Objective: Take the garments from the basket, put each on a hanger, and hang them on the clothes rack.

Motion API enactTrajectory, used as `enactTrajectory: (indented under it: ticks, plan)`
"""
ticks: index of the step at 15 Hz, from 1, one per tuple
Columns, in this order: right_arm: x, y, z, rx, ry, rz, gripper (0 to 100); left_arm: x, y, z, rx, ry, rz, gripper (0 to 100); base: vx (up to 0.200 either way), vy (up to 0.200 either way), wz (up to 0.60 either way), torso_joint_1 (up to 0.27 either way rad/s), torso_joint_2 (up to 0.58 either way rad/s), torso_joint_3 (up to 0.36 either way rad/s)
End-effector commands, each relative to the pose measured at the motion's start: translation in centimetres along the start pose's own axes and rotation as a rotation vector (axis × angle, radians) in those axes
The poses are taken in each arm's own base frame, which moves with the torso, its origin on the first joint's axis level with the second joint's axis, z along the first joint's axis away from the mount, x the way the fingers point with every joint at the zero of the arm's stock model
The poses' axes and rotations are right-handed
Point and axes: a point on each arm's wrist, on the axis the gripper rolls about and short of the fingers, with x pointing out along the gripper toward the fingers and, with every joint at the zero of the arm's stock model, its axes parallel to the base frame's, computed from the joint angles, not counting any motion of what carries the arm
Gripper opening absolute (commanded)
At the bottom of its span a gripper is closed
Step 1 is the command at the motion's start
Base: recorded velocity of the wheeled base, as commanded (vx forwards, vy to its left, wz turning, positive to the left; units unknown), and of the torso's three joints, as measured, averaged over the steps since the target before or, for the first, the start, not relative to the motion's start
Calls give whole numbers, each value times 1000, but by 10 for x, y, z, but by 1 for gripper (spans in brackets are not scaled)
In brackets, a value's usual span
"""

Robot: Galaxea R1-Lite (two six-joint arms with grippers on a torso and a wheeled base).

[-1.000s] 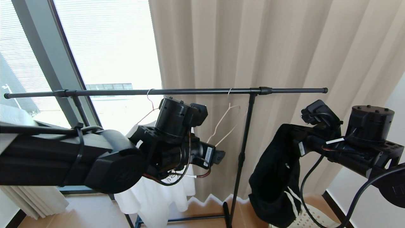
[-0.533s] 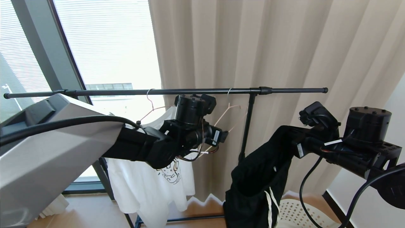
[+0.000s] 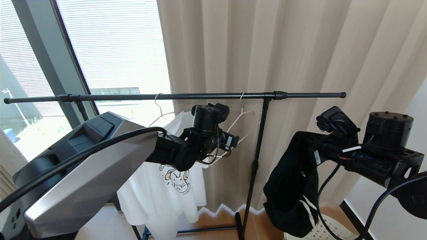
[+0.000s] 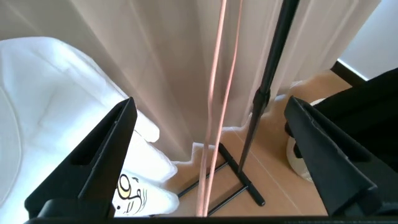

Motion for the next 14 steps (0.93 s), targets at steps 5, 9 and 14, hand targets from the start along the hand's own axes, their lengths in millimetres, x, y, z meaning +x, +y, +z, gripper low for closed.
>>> enactTrajectory:
  ticks: [5,9,14]
  plan:
    - [3,1,-3,0,12,5,0,38,1,-17,-11,-10,17,100,0,0,0,0,0,0]
    - [6,2,-6,0,24,9,0,51,0,-28,-30,-4,21,100,0,0,0,0,0,0]
    - [7,2,-6,0,25,9,0,51,0,-29,-34,-1,21,100,0,0,0,0,0,0]
